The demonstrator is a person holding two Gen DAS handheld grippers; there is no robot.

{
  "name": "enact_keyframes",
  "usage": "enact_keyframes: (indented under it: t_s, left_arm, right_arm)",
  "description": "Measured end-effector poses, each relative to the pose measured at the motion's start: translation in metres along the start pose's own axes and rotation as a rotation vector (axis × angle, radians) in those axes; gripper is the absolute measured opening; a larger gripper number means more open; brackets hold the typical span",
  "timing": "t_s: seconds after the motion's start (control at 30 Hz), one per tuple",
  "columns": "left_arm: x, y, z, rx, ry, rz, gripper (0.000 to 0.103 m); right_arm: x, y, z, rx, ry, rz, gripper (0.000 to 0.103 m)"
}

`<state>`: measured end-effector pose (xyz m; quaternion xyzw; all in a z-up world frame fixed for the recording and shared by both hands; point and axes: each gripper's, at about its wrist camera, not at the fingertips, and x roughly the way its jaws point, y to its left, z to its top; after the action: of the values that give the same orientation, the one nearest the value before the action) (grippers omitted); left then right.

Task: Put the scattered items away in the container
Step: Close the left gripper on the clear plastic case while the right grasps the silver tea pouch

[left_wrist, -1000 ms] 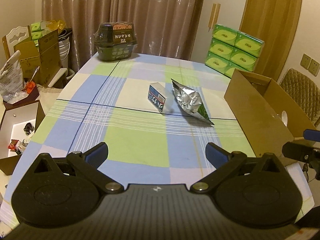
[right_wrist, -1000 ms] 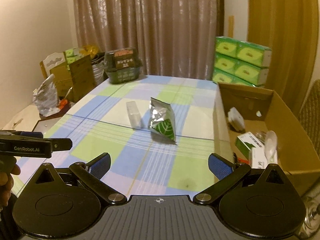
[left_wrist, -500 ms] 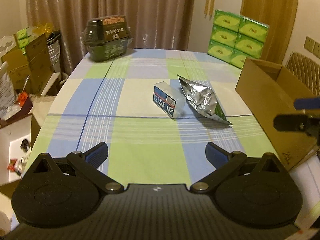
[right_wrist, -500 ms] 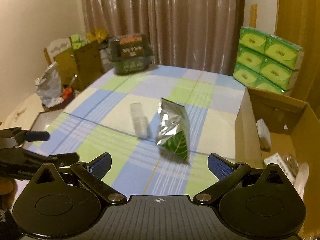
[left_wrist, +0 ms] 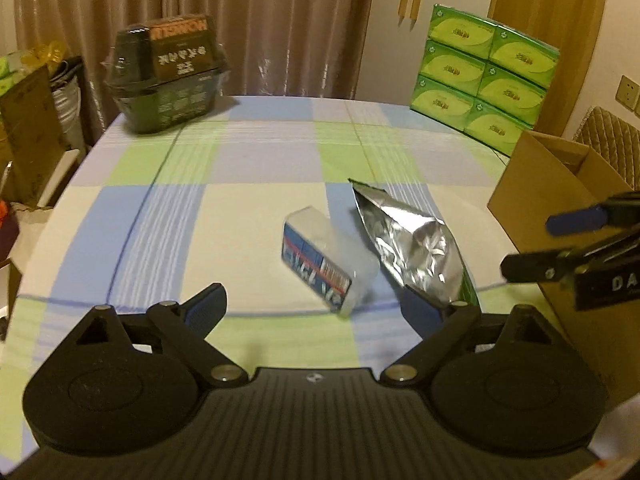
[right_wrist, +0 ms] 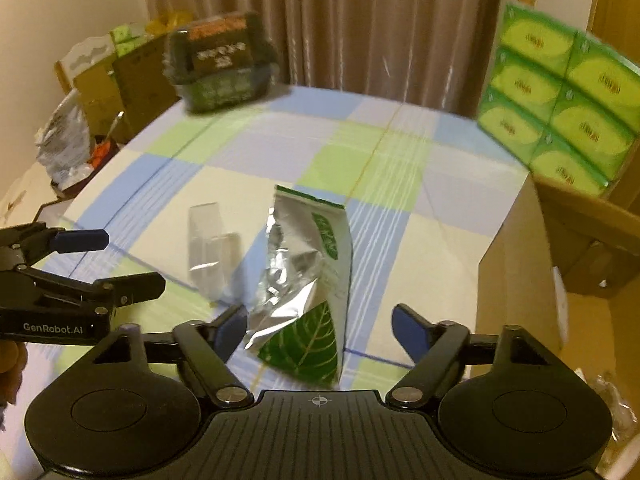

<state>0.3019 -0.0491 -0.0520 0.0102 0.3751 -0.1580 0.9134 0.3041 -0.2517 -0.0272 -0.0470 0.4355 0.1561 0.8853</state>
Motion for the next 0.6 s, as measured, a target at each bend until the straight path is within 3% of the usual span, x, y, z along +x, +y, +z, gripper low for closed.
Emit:
enact_keyframes:
  t_s: [0.27, 0.4, 0.5, 0.6]
  left_arm:
    - [0.05, -0.002, 0.023, -0.015, 0.019, -0.047, 0.085]
    - [0.072, -0.009, 0.027, 0.027, 0.056, -0.049, 0.061]
    - [0.076, -0.009, 0.027, 0.064, 0.077, -0.056, 0.055]
    - [0.073, -0.006, 0.028, 0.111, 0.091, -0.049, 0.043]
  right_arm:
    - [0.033, -0.03, 0.026, 0.096, 0.041, 0.027, 0.069]
    - [0.044, -0.033, 0.029, 0.095, 0.069, 0.037, 0.069]
    - [0.053, -0.032, 0.031, 0.09, 0.088, 0.051, 0.069]
    - [0.063, -0.029, 0.035, 0.082, 0.107, 0.07, 0.069]
